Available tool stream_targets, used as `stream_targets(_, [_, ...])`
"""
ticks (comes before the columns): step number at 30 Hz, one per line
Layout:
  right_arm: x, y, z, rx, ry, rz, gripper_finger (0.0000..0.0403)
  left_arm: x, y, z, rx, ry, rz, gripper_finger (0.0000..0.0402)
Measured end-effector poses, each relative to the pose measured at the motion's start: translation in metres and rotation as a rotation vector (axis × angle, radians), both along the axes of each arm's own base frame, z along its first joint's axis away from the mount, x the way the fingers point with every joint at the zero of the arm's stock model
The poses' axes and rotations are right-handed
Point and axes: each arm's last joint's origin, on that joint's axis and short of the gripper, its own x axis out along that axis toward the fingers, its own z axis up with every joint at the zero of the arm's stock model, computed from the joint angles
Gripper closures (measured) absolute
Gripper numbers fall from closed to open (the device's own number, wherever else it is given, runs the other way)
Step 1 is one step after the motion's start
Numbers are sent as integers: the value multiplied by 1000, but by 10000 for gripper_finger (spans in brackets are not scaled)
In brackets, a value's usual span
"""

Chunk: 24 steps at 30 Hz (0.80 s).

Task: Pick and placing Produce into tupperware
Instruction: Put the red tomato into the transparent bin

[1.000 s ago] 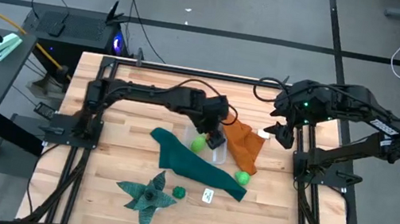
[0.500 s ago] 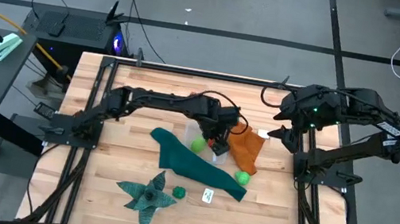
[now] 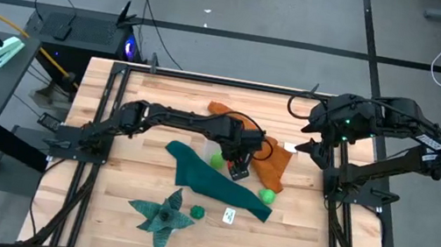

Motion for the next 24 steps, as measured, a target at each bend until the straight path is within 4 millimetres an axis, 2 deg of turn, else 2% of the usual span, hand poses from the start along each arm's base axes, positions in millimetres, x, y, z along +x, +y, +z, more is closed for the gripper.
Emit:
stream_targets(16, [0,0,0,1,0,-3,142,2,-2,-18,21,50,-73,109])
stream_targets(24, [0,0,0,0,0,-3,142,3,-1,-18,43,40,-104,109])
